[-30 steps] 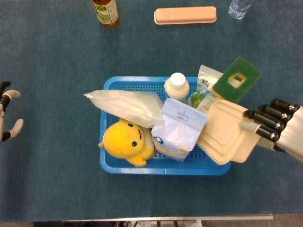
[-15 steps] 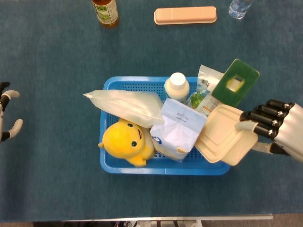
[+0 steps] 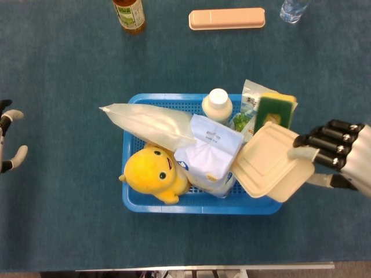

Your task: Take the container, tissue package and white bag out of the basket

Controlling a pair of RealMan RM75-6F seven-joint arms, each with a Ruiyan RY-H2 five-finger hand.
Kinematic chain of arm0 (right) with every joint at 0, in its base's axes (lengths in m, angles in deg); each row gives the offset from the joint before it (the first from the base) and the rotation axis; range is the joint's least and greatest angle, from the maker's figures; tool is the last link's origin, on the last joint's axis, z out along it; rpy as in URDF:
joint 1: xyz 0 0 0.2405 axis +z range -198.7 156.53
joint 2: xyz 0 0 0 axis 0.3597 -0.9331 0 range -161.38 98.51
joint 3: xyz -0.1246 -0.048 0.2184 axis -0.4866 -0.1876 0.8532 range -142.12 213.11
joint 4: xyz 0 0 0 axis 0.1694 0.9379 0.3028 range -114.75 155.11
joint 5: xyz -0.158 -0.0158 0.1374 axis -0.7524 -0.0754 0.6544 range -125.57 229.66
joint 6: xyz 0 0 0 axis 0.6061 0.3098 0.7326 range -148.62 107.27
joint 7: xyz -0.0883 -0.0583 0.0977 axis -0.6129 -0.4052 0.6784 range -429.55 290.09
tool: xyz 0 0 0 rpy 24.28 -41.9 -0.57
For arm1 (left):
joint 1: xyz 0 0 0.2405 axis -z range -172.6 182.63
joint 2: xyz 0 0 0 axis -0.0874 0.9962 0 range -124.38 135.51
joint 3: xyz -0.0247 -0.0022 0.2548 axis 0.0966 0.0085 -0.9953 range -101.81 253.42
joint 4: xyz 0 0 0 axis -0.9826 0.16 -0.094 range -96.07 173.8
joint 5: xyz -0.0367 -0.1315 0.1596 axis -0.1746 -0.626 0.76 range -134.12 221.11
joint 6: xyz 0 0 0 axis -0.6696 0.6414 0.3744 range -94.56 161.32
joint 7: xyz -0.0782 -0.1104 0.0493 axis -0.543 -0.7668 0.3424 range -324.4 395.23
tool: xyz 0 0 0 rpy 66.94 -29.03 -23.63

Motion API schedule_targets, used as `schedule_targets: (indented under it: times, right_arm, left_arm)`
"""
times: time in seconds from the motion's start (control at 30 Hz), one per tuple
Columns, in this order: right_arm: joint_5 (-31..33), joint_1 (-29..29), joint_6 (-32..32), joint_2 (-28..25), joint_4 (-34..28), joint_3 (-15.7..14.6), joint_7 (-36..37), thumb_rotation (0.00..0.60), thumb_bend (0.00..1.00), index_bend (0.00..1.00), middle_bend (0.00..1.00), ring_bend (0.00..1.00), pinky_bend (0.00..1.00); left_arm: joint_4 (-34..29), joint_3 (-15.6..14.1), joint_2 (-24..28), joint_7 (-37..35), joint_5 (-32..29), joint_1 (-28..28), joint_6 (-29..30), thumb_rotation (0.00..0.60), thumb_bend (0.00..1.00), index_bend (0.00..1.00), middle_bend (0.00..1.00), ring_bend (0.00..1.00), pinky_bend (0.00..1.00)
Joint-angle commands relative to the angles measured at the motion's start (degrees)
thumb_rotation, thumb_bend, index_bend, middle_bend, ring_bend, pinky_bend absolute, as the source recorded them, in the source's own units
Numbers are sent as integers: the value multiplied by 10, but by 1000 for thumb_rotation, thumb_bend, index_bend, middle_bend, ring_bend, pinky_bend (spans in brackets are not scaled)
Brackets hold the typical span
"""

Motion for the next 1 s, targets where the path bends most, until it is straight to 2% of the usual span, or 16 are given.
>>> schedule_targets:
  times: [0.03,0.3,0.6,0.77,1.0]
  right_arm:
    - [1,-3,2,-7,-3,3,-7,600,0,487,611,528,681]
    - [10,-24,-10,-53,-31,0,-63,600,0,486,611,528,681]
    - [29,-61,-58,-147,-134,-6,-192,600,0,487,615,536,681]
    - [67,-90,-90,-182,-178,-17,-240,600,0,489,621,540,681]
    - [124,-125,-114,-219,-225,-32,-251,600,0,506,621,541,681]
  left_arm:
    - [1,0,0,0,0,0,0,600,239,303,180,119,293]
    - [2,0,-2,2,-2,1,-3,600,239,303,180,119,293]
    - [6,0,-5,0,-3,3,-7,600,239,303,180,119,300]
    - [8,-1,-6,-3,-2,3,-7,600,239,303,180,119,300]
    - [8,-1,-6,-3,-2,4,-8,600,239,303,180,119,300]
